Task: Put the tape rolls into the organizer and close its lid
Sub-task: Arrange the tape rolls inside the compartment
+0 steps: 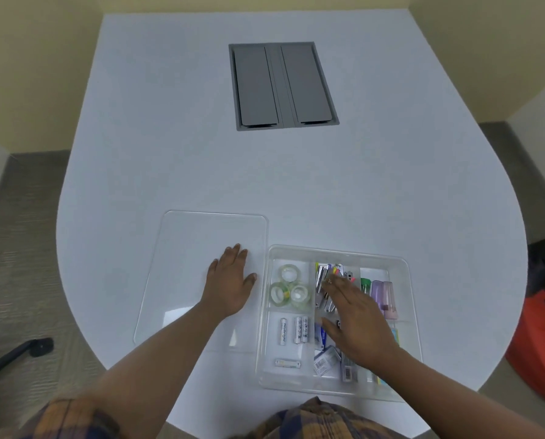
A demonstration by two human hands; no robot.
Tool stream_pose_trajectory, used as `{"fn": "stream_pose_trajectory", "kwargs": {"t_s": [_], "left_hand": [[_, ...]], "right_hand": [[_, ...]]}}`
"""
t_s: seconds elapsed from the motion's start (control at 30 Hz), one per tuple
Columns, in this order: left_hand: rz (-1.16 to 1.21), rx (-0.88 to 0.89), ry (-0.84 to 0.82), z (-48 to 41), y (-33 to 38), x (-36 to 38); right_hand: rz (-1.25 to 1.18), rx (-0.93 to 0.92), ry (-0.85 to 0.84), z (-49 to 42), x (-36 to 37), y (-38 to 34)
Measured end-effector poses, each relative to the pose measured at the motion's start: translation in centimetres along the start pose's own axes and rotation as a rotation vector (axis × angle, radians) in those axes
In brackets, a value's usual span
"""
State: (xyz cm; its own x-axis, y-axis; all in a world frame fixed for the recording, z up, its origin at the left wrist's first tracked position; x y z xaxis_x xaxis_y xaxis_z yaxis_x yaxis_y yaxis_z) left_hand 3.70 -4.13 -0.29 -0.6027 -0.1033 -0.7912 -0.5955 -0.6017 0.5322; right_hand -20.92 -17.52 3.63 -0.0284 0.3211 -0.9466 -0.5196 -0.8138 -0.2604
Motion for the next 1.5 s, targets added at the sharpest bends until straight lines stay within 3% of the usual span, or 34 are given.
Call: {"fn": "stream_pose_trajectory", "kwargs": {"t_s": [0.2, 0.33, 0.5, 0.73, 1.27, 1.5], "left_hand": [[0.152, 0.231, 0.252, 3.7, 4.0, -1.8], [0.069, 0.32, 0.224, 5.0, 6.2, -1.7], [-0.029, 0.158, 0.122, 4.4, 7.1, -1.4], [-0.41, -0.005, -0.123, 2.3, 9.6, -0.5], [-0.472, -0.182, -0.162, 1.0, 12.0, -0.2], [-0.383, -0.119, -0.023, 0.2, 11.8, -2.2]], "right_hand": [[0.153, 0.067, -0.064, 2.3, 1.2, 1.3], [0.169, 0.048, -0.116, 2.7, 1.5, 1.8], [0.183, 0.063, -0.144, 2.6, 1.9, 1.7], [0.146, 0.04, -0.132, 2.6, 2.0, 2.0], [0.061, -0.052, -0.151, 2.5, 2.4, 3.4], [0.039, -0.065, -0.128, 2.6, 2.5, 3.6]]}}
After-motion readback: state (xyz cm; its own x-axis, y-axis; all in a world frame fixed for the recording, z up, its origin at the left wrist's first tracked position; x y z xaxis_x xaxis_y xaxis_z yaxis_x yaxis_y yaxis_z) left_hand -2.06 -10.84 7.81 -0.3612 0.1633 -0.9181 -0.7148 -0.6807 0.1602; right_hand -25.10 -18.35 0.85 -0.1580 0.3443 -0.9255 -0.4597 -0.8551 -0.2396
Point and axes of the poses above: each hand's wrist, its own z-axis away from the middle knuckle, its own x-axis out of the palm, y = z × x, the point moved 2 cm from there along -z, towards the middle knuckle, and after that the axes turned 4 degrees about z, right-handed, at the moved point
